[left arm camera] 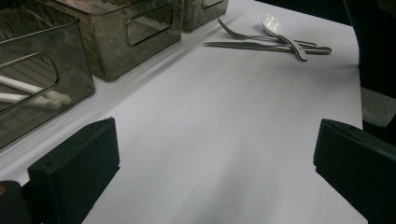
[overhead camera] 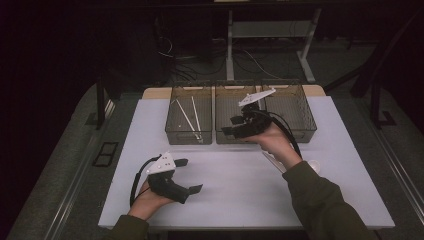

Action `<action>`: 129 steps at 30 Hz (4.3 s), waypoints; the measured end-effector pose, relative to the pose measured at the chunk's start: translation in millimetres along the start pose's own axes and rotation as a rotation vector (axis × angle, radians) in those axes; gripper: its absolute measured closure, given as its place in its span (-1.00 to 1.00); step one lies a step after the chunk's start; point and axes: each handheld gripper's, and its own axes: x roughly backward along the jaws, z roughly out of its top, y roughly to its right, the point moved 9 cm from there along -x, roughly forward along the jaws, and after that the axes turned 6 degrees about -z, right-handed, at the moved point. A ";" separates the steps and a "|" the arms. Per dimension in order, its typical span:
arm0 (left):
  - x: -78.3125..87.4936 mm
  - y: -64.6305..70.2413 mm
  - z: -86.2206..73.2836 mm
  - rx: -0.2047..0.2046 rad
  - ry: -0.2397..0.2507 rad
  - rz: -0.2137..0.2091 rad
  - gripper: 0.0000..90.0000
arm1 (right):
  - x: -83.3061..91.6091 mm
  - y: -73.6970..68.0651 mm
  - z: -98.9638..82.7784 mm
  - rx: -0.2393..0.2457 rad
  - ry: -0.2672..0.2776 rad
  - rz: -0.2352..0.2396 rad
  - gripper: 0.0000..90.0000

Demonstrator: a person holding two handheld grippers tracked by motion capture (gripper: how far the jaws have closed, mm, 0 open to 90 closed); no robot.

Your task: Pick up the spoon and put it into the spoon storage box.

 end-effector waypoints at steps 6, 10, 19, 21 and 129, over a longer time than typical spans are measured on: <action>-0.3 -0.4 -0.8 0.001 -0.001 0.001 -1.00 | 15.9 1.4 -23.2 0.016 0.000 0.002 -0.10; -0.2 -1.7 -0.8 0.007 0.000 0.008 -1.00 | 26.4 4.7 -41.9 0.000 -0.006 0.002 -0.11; -1.3 -2.7 -2.1 0.006 -0.009 0.014 -1.00 | 59.2 22.8 -84.2 -0.029 0.022 -0.025 0.11; -1.5 -3.1 -2.0 0.005 -0.010 0.014 -1.00 | 65.2 27.1 -92.3 -0.035 0.012 -0.027 0.17; 0.3 -3.0 -1.0 -0.011 -0.018 0.015 -1.00 | 130.6 115.4 -243.6 -0.226 -0.222 -0.279 0.09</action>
